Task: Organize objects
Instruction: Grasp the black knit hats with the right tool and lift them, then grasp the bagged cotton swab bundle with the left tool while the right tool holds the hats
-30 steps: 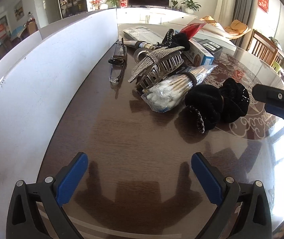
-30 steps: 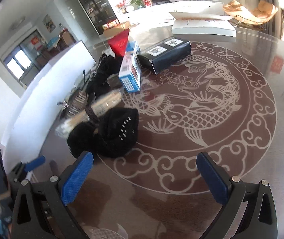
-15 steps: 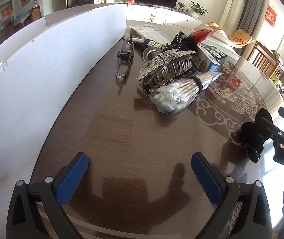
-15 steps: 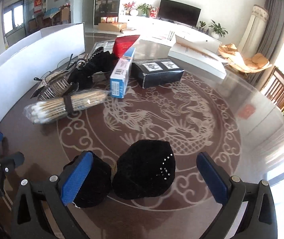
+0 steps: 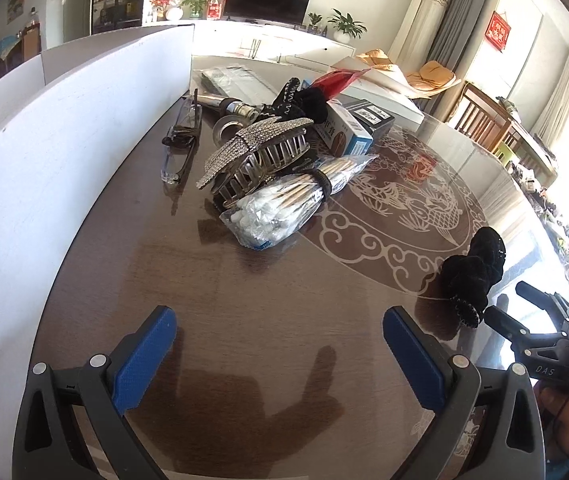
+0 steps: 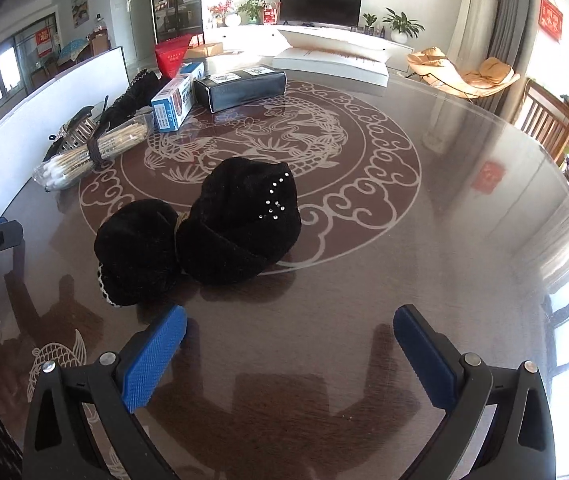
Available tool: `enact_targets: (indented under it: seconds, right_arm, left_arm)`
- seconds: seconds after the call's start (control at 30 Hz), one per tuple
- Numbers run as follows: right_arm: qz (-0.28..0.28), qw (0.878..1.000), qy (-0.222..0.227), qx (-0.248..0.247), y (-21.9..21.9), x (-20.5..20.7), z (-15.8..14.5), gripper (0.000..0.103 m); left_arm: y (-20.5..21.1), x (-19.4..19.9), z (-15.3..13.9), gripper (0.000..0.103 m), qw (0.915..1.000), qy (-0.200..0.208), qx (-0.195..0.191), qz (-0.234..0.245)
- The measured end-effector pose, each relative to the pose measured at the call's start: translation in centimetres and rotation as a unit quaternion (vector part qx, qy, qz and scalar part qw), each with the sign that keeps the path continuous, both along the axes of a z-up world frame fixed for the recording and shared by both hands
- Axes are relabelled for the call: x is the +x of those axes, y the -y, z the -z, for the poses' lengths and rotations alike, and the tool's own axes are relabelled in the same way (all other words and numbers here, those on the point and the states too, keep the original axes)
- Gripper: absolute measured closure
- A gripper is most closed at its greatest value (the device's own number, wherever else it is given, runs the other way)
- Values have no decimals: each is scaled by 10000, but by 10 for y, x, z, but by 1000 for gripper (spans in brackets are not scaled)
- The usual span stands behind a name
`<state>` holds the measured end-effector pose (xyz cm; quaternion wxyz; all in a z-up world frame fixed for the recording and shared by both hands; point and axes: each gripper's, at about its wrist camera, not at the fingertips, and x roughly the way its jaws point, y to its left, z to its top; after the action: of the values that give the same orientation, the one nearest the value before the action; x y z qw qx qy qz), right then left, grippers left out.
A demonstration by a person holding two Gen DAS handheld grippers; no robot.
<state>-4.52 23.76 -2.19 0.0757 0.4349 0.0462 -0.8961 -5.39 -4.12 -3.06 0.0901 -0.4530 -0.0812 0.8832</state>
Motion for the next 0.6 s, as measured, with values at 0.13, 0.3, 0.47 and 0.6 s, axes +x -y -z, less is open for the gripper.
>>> enact_targets:
  seconds: [0.13,0.3,0.47,0.6]
  right_arm:
    - [160,9997,181,-78,-5,-6,5,0]
    - [245,9994,188,-127,-8,-6,4,0]
    - [247,9995,194,-100,-7,-6,4,0]
    - [249,9995,195,-77,-7,-6,4,0]
  left_arm:
    - [-11,-36,0,0,9992,-35,-405,-2]
    - [-39,-54,6,0,9966,55,231,792]
    - [-58,-19,8,0,9810,47,644,1827]
    - [-39,-25,0,0,9884,63,817,1276]
